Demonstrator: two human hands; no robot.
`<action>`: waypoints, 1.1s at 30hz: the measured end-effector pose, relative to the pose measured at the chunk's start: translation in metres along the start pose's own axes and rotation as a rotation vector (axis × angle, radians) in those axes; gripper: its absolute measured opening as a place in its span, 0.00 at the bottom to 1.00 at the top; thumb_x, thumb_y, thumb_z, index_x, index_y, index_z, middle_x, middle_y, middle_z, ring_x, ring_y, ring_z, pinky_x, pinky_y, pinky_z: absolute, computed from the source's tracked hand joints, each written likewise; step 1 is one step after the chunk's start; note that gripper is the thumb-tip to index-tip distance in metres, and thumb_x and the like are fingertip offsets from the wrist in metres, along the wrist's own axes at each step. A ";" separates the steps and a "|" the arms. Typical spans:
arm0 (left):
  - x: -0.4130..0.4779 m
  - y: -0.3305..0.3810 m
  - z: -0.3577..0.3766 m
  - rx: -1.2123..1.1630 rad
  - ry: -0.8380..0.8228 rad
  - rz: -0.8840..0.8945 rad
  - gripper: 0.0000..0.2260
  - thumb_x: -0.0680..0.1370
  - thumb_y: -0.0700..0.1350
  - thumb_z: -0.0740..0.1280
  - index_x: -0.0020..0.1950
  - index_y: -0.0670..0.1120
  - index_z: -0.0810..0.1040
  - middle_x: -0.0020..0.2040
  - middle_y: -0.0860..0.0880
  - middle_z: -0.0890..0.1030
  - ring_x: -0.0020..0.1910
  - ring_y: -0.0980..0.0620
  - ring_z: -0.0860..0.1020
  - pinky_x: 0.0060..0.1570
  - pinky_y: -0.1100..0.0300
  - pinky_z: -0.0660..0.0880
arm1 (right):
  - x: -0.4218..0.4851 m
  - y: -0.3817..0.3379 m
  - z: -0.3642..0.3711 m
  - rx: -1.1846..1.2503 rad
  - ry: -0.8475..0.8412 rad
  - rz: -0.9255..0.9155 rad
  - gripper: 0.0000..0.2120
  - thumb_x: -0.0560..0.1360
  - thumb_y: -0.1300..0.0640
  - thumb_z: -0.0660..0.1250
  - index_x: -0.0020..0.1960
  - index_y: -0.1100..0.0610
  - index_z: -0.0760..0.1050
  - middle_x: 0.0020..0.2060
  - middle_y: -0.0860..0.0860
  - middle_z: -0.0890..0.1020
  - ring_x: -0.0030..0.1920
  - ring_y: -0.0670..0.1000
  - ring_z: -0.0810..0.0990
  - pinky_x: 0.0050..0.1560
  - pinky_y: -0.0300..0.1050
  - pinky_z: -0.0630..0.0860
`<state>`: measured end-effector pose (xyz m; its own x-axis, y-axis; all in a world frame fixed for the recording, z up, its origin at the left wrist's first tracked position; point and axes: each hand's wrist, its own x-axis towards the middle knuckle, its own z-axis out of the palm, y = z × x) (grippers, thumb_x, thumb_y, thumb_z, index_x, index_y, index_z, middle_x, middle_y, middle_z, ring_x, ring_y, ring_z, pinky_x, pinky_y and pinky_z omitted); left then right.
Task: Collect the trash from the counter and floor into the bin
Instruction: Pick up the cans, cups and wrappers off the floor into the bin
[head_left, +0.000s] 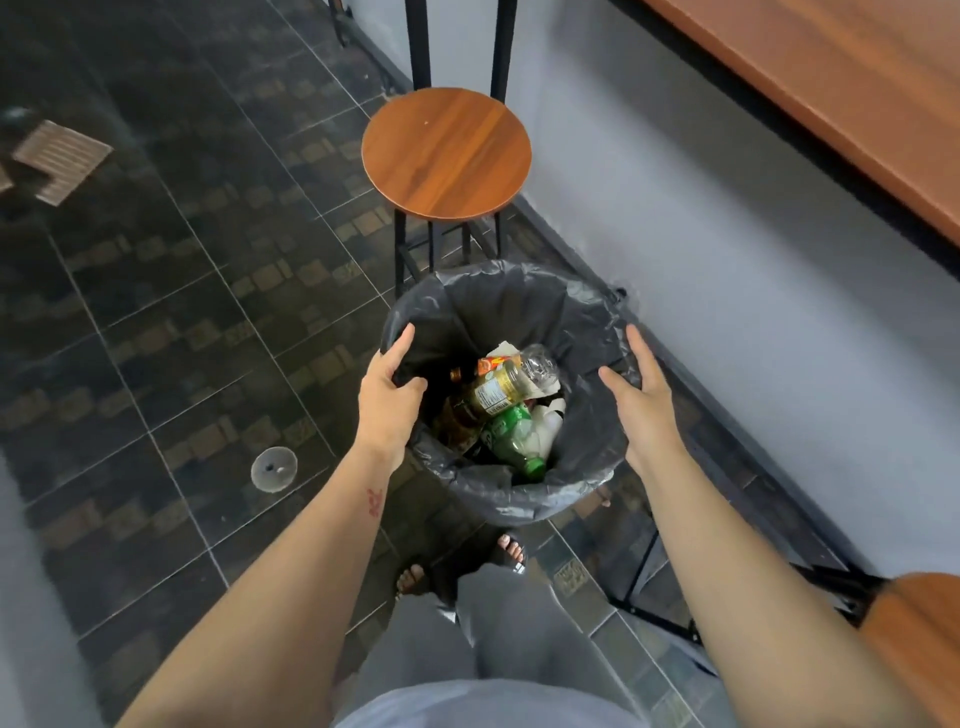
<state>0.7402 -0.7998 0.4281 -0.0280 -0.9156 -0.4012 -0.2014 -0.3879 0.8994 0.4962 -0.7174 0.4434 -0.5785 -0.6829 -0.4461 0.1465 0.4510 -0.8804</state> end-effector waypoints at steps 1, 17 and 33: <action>0.003 -0.011 -0.006 0.006 0.007 -0.013 0.30 0.79 0.29 0.62 0.73 0.57 0.71 0.73 0.50 0.66 0.53 0.62 0.76 0.43 0.75 0.72 | -0.002 0.007 0.008 -0.013 -0.001 0.019 0.29 0.79 0.60 0.66 0.72 0.35 0.65 0.72 0.38 0.64 0.72 0.43 0.62 0.73 0.49 0.61; 0.100 -0.254 -0.059 0.098 0.178 -0.166 0.30 0.77 0.34 0.66 0.66 0.69 0.74 0.72 0.48 0.69 0.73 0.51 0.67 0.72 0.54 0.64 | 0.077 0.216 0.134 -0.070 -0.094 0.174 0.29 0.77 0.64 0.67 0.71 0.38 0.69 0.68 0.36 0.71 0.67 0.41 0.69 0.72 0.45 0.64; 0.284 -0.426 -0.057 -0.044 0.385 0.044 0.24 0.79 0.37 0.68 0.73 0.51 0.72 0.62 0.55 0.71 0.63 0.57 0.73 0.66 0.62 0.70 | 0.273 0.382 0.283 -0.173 -0.332 -0.166 0.30 0.79 0.61 0.64 0.76 0.41 0.61 0.75 0.40 0.63 0.66 0.36 0.61 0.69 0.38 0.59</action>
<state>0.8739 -0.9005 -0.0595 0.3351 -0.9011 -0.2752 -0.1656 -0.3438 0.9243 0.6212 -0.8944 -0.0604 -0.2885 -0.8901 -0.3530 -0.0803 0.3898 -0.9174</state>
